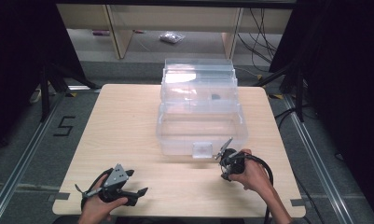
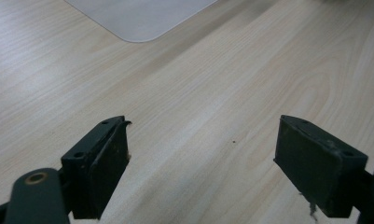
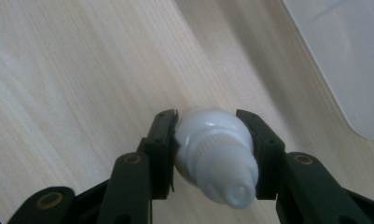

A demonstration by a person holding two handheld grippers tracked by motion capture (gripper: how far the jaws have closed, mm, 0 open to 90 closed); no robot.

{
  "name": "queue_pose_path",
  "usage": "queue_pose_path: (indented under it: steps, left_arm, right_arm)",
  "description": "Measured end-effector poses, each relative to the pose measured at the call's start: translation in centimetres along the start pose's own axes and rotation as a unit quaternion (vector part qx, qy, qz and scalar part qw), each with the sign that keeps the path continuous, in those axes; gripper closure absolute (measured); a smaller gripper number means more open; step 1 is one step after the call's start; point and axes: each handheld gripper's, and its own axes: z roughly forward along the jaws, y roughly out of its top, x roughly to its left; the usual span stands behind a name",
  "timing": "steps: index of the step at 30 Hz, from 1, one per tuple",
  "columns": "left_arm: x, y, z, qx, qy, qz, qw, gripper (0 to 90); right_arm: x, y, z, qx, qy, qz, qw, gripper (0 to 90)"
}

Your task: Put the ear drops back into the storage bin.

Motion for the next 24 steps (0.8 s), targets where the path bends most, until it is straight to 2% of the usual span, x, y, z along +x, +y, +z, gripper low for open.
queue_pose_path:
  steps: [3, 7, 10, 11, 13, 15, 18, 21, 23, 24]
  left_arm:
    - [0.0, 0.0, 0.0, 0.0, -0.002, -0.003, 1.0, 16.8]
    - [0.0, 0.0, 0.0, 0.0, -0.002, -0.003, 1.0, 16.8]
    - [0.0, 0.0, 0.0, 0.0, 0.0, 0.0, 1.0, 16.9]
    - [0.0, 0.0, 0.0, 0.0, 0.0, 0.0, 1.0, 16.8]
    - [0.0, 0.0, 0.0, 0.001, -0.002, -0.002, 1.0, 16.9]
    - [0.0, 0.0, 0.0, 0.0, 0.0, 0.0, 1.0, 16.8]
    - [0.0, 0.0, 0.0, 0.0, 0.0, -0.001, 1.0, 16.8]
    - [-0.1, 0.0, 0.0, 0.001, -0.003, -0.003, 1.0, 16.8]
    - [0.0, 0.0, 0.0, 0.0, 0.0, 0.0, 1.0, 16.9]
    - [0.0, 0.0, 0.0, 0.0, 0.0, 0.0, 1.0, 16.8]
  right_arm:
    - [0.1, 0.1, -0.5, -0.005, -0.003, 0.009, 0.9999, 59.9]
    - [0.0, 0.3, -1.3, -0.015, -0.002, 0.002, 0.9999, 59.9]
    - [0.0, 0.4, -2.0, -0.019, -0.002, 0.01, 0.9998, 59.9]
    - [-0.1, 0.4, -2.2, -0.022, -0.003, 0.002, 0.9997, 60.0]
    - [-0.1, 0.5, -2.7, -0.025, 0.001, 0.014, 0.9996, 59.9]
    - [-0.3, 0.5, -3.1, -0.031, 0.004, 0.006, 0.9995, 59.9]
    - [-0.4, 0.6, -3.8, -0.032, 0.006, 0.009, 0.9994, 60.0]
    - [-0.7, 0.8, -4.6, -0.039, 0.006, 0.0, 0.9992, 59.9]
    - [-0.7, 0.8, -5.0, -0.04, 0.003, 0.01, 0.9992, 60.0]
    - [-0.8, 0.9, -5.2, -0.042, 0.007, 0.007, 0.9991, 59.9]
